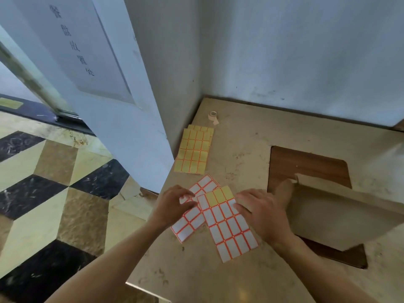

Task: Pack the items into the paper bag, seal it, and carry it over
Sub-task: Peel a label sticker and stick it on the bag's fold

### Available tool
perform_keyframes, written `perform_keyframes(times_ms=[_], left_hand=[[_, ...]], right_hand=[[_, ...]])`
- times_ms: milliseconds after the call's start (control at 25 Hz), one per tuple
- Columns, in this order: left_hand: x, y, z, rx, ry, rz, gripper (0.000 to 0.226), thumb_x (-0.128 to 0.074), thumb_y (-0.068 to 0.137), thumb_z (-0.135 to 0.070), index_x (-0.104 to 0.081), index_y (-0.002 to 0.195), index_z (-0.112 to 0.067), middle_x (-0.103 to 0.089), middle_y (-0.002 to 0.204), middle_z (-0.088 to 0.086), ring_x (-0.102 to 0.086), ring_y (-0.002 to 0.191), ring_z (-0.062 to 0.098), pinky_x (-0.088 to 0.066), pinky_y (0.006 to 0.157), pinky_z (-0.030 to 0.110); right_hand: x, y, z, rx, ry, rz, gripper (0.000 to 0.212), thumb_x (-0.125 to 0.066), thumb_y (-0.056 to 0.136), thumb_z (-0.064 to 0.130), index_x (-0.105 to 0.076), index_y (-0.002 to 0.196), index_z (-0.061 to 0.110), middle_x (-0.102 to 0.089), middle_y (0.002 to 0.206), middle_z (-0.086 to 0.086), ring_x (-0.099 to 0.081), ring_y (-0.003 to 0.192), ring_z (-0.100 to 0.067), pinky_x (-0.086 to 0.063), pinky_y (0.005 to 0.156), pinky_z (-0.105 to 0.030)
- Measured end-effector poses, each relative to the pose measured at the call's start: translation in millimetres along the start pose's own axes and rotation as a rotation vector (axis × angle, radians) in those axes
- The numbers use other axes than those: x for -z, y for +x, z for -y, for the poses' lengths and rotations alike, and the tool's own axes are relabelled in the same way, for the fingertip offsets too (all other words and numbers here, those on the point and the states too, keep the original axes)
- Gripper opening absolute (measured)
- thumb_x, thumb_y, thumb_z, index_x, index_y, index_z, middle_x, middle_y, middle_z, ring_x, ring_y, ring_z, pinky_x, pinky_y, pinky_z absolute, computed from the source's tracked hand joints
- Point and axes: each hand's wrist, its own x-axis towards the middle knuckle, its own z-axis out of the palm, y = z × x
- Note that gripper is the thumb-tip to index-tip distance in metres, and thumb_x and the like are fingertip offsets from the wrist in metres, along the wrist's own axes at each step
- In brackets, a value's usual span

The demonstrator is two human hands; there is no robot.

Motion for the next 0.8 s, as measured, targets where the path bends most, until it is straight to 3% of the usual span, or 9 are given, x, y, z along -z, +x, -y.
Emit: perform_keyframes(times_ms=[80, 200, 360, 520, 680, 800], left_hand=[[-9, 7, 11, 0.045, 0.057, 0.053, 0.039, -0.071, 0.076, -0.053, -0.067, 0.110, -0.035, -0.060, 0.105, -0.016, -0.054, 0.096, 0.007, -0.039, 0.073, 0.023], [-25, 17, 15, 0.094, 0.188, 0.126, 0.058, -0.067, 0.074, -0.061, -0.059, 0.125, -0.034, -0.055, 0.122, -0.010, -0.045, 0.112, 0.013, -0.036, 0.087, 0.033], [-45, 29, 14, 0.090, 0.342, 0.121, 0.074, -0.064, 0.072, -0.067, -0.049, 0.134, -0.029, -0.047, 0.133, -0.002, -0.032, 0.124, 0.022, -0.029, 0.102, 0.042], [-61, 34, 14, 0.040, 0.396, 0.102, 0.067, -0.066, 0.073, -0.064, -0.050, 0.125, -0.026, -0.046, 0.128, -0.001, -0.034, 0.118, 0.022, -0.032, 0.098, 0.039], [-67, 43, 7, 0.059, 0.301, 0.150, 0.052, -0.074, 0.071, -0.054, -0.054, 0.112, -0.029, -0.045, 0.124, -0.003, -0.033, 0.117, 0.021, -0.035, 0.096, 0.038], [-67, 45, 4, 0.067, 0.296, 0.173, 0.059, -0.075, 0.072, -0.049, -0.051, 0.122, -0.029, -0.043, 0.130, -0.002, -0.032, 0.121, 0.022, -0.034, 0.099, 0.040]], right_hand=[[-30, 14, -5, -0.187, 0.058, 0.195, 0.045, -0.042, 0.092, 0.053, -0.053, 0.130, 0.030, -0.059, 0.124, 0.008, -0.055, 0.109, -0.013, -0.046, 0.083, -0.034], [-63, 30, -13, -0.375, 0.117, 0.332, 0.059, -0.054, 0.086, 0.053, -0.038, 0.139, 0.031, -0.050, 0.134, 0.003, -0.049, 0.119, -0.020, -0.047, 0.089, -0.039], [-91, 46, -16, -0.452, -0.028, 0.361, 0.090, -0.063, 0.078, 0.054, -0.015, 0.148, 0.024, -0.034, 0.145, -0.006, -0.040, 0.124, -0.030, -0.046, 0.091, -0.045], [-108, 49, -13, -0.491, -0.019, 0.328, 0.098, -0.070, 0.074, 0.047, -0.009, 0.147, 0.027, -0.029, 0.145, -0.008, -0.041, 0.122, -0.030, -0.048, 0.089, -0.042], [-115, 53, -18, -0.533, 0.030, 0.325, 0.104, -0.075, 0.070, 0.045, -0.005, 0.147, 0.033, -0.027, 0.146, -0.006, -0.042, 0.125, -0.027, -0.047, 0.090, -0.040], [-119, 58, -20, -0.531, 0.044, 0.334, 0.105, -0.076, 0.067, 0.045, -0.007, 0.145, 0.038, -0.035, 0.137, -0.006, -0.045, 0.117, -0.026, -0.048, 0.084, -0.037]])
